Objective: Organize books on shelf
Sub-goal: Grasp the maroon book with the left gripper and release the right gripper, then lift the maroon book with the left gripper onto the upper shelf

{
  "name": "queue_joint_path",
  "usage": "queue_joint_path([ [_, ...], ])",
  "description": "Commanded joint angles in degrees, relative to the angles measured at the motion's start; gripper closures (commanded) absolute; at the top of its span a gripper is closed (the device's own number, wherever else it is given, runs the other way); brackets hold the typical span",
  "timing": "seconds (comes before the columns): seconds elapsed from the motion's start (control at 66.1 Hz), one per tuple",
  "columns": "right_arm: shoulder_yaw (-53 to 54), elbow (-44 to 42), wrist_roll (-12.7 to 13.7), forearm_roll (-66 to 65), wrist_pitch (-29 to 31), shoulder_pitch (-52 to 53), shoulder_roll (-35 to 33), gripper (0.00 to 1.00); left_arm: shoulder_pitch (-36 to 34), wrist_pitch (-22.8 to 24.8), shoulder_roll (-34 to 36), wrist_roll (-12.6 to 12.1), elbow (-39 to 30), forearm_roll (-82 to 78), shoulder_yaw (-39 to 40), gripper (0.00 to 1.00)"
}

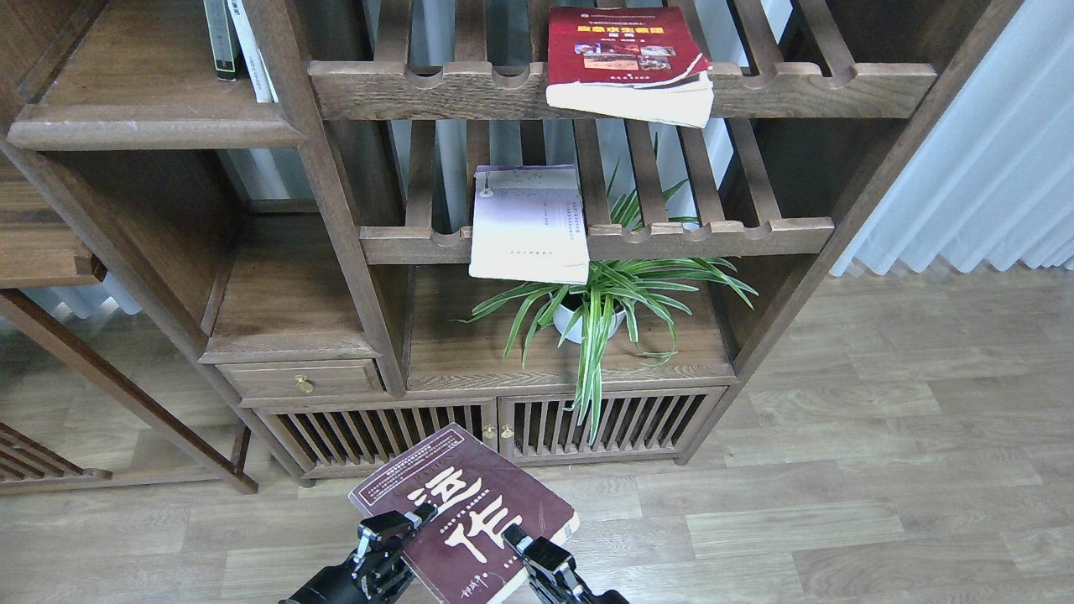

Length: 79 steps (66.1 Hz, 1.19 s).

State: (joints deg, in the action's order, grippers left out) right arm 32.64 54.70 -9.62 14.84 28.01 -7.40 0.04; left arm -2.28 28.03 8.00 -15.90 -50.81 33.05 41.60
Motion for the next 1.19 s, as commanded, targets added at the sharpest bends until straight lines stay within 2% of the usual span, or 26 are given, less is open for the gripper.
queue_joint_path([
  [0.0, -0.03, 0.06, 0.12, -0.33, -0.01, 0.11, -0.04, 0.12, -0.01, -0.03, 2.19, -0.98, -1.57, 0.0, 1.37, 0.95],
  [0.181, 0.06, 0.06, 0.12, -0.42, -0.01, 0.02, -0.04, 0.08, -0.01, -0.03, 6.5, -1.07, -3.77, 0.0, 3.39, 0.95],
  [0.257, -0.03, 0.06, 0.12, -0.42, -0.01, 0.02, -0.04, 0.02, -0.01, -0.03, 7.81, -1.15, -4.03, 0.0, 3.75, 0.95],
  [0.348, 0.23, -0.38, -0.23, -0.07, -0.01, 0.11, -0.04, 0.02, -0.01, -0.03, 12.12, -3.61, -5.35, -2.46, 6.56, 0.96],
  [0.378, 0.76, -0.82, -0.49, 0.02, -0.01, 0.11, -0.04, 0.01, -0.01, -0.03, 13.52, -4.84, -6.05, -4.82, 8.4, 0.96],
  [0.454, 2.16, -1.78, -0.58, 0.02, -0.01, 0.11, -0.04, 0.01, 0.69, -0.03, 16.86, -5.99, -8.95, -10.71, 13.57, 0.96],
  [0.68, 3.66, -5.65, -0.58, 0.11, -0.01, 0.72, -0.04, 0.01, 4.03, -0.03, 31.8, -5.29, -22.22, -14.07, 29.48, 0.95],
  [0.847, 3.66, -7.76, -0.58, 0.02, -0.01, 0.9, -0.04, 0.01, 3.59, -0.03, 36.21, -4.76, -27.15, -13.98, 37.23, 0.95],
  [0.968, 3.66, -7.85, -0.58, 0.02, -0.01, 1.08, -0.04, 0.01, 1.31, -0.03, 38.14, -5.11, -28.29, -13.98, 41.54, 0.95],
  [0.983, 3.66, -7.85, -0.58, 0.02, -0.01, 1.08, -0.04, 0.01, -0.87, -0.03, 39.36, -5.28, -28.29, -14.07, 43.02, 0.95],
  [1.104, 3.66, -8.38, -0.58, 0.02, -0.01, 1.25, -0.04, 0.01, -5.02, -0.03, 43.41, -5.81, -28.12, -14.42, 45.84, 0.95],
  [1.179, 3.66, -8.55, -0.58, 0.02, -0.01, 1.86, -0.04, 0.01, -8.79, -0.03, 44.99, -8.35, -27.68, -15.21, 46.99, 0.95],
])
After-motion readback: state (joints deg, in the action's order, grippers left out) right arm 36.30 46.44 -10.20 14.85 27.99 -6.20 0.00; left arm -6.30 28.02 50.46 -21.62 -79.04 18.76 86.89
